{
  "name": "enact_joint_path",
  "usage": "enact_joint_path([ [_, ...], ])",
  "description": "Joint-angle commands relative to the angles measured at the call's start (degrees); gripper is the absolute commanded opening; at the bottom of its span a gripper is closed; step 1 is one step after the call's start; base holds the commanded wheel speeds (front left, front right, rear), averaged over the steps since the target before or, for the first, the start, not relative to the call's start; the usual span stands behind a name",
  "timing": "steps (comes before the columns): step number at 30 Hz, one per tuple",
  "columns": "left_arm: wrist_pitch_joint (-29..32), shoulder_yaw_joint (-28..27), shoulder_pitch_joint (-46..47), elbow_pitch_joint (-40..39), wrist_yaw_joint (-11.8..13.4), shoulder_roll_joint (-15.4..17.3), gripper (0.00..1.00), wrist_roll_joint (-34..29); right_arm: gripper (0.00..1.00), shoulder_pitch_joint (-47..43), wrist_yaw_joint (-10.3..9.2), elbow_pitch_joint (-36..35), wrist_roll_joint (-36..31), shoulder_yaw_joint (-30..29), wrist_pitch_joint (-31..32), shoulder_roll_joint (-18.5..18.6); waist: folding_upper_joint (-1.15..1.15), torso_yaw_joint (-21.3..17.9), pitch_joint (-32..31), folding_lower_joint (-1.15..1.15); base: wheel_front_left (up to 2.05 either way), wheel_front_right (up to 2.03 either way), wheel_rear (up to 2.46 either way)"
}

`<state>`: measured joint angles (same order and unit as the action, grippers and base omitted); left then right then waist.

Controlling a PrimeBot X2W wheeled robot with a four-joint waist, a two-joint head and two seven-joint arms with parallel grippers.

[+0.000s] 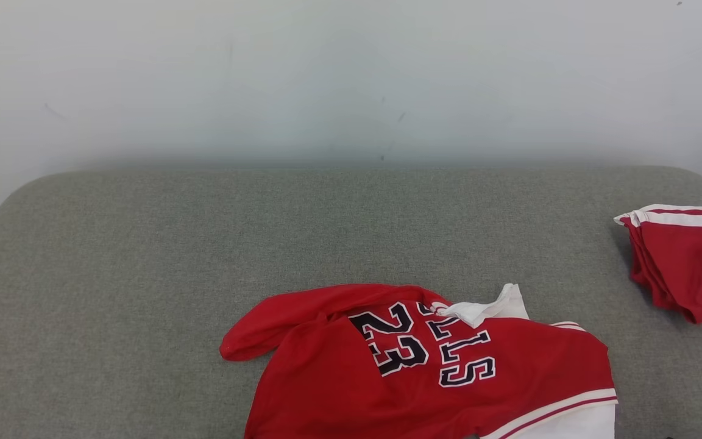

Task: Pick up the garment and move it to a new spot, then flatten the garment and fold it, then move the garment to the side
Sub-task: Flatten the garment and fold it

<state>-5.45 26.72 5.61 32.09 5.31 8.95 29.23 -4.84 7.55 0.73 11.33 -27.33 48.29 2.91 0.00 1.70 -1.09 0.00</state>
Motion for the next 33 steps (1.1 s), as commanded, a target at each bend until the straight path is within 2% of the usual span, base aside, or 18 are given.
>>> enact_joint_path([
  [1,-0.13,0.05,-0.24,-0.07,0.19,0.21,0.0,0.59,1.0,-0.03,-0.14,-0.47,-1.17,0.23,0.41,0.0,0.0,0.08,-0.02,0.0,0.0,0.0,0.0],
  [5,-0.16,0.18,-0.12,-0.07,0.21,0.31,0.0,0.69,1.0,0.54,-0.14,0.33,-1.97,1.91,1.65,-0.04,0.0,0.28,-0.05,0.0,0.0,0.0,0.0],
  [12,-0.25,0.73,-0.18,0.02,0.04,0.34,0.0,0.65,1.0,-1.94,-0.14,4.59,-0.07,9.48,5.18,0.0,0.0,1.32,-0.03,0.0,0.0,0.0,0.0],
  [20,-0.15,1.0,0.02,-0.25,0.21,0.61,0.0,0.89,1.0,-1.14,-0.14,9.21,-2.31,11.95,1.82,-0.02,0.0,1.37,0.6,0.0,0.0,0.0,0.0],
  [26,-0.43,1.12,0.87,-0.54,0.38,0.86,0.0,0.88,1.0,1.98,-0.14,14.77,-2.84,12.6,-3.34,-0.05,0.0,1.49,1.71,0.0,0.0,0.0,0.0],
  [28,-0.57,1.19,0.99,-0.43,0.4,0.91,0.0,0.94,0.45,2.96,-0.14,16.6,-3.03,12.98,-4.33,-0.07,0.0,1.59,1.91,0.0,0.0,0.0,0.0],
  [29,-0.5,1.23,1.08,-0.34,0.4,0.9,0.0,0.95,0.31,3.34,-0.14,17.35,-3.07,13.29,-4.61,-0.1,0.0,1.68,1.97,0.0,0.0,0.0,0.0],
  [30,-0.57,1.25,1.18,-0.27,0.4,0.87,0.0,1.02,0.0,3.52,-0.14,17.92,-3.07,13.5,-4.96,-0.16,0.0,1.78,1.97,0.0,0.0,0.0,0.0],
  [33,-1.08,1.13,1.25,-0.23,0.29,0.8,0.0,1.34,0.0,4.08,-0.13,18.59,-2.09,13.92,-5.89,-0.3,0.0,1.97,1.81,0.0,0.0,0.0,0.0],
])
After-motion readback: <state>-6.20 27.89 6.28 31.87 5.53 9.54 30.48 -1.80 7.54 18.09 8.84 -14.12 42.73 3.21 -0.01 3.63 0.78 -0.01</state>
